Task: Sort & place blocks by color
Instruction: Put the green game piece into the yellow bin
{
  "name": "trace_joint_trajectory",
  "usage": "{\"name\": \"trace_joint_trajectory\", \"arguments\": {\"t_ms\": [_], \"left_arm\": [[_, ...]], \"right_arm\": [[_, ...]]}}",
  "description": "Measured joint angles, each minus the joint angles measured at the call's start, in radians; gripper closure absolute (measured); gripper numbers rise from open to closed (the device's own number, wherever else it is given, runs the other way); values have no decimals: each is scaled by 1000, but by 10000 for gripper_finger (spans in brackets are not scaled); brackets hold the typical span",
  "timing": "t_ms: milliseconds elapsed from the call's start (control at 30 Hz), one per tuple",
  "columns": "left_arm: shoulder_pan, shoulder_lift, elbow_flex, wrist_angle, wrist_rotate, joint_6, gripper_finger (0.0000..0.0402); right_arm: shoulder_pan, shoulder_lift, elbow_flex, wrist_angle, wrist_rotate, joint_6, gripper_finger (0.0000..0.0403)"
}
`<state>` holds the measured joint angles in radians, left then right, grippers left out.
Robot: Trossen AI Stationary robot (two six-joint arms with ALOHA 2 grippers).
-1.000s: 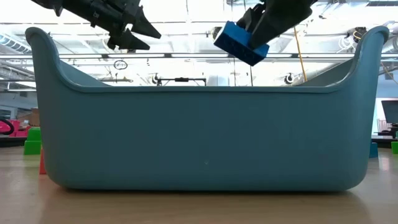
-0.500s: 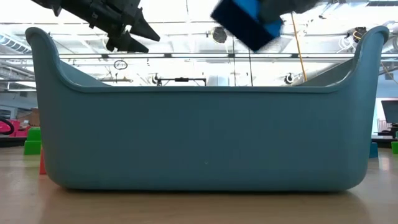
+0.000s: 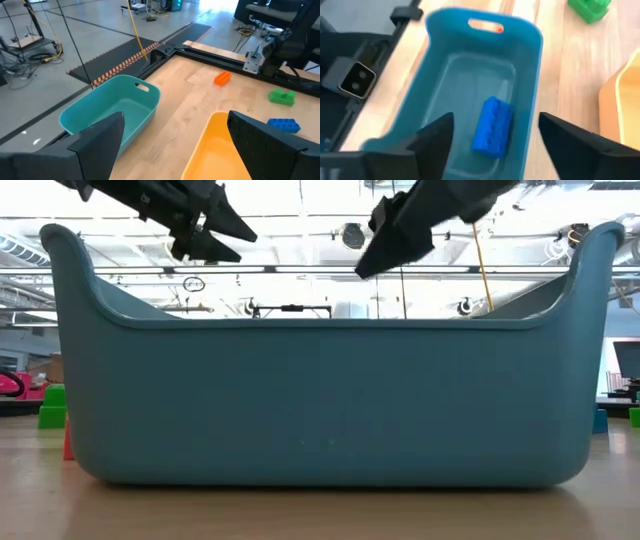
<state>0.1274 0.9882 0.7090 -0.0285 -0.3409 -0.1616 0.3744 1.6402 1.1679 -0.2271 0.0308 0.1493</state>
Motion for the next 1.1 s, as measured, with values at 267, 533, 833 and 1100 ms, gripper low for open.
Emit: {"name": "trace_joint_trajectory", "arguments": {"t_ms": [267, 533, 833, 1100], "left_arm": [[-13, 0, 0, -6, 0, 0, 46], [-13, 0, 0, -7, 0, 0, 46], [-14, 0, 0, -16, 0, -3, 46], [-19, 0, 0, -22, 0, -1, 46]], "right_arm": [[-4, -40, 0, -81, 101, 34, 78], [-34, -137, 0, -325, 234, 227, 88], [-41, -220, 0, -745, 414, 478, 89], [-77, -217, -34, -1115, 241, 976, 89]]}}
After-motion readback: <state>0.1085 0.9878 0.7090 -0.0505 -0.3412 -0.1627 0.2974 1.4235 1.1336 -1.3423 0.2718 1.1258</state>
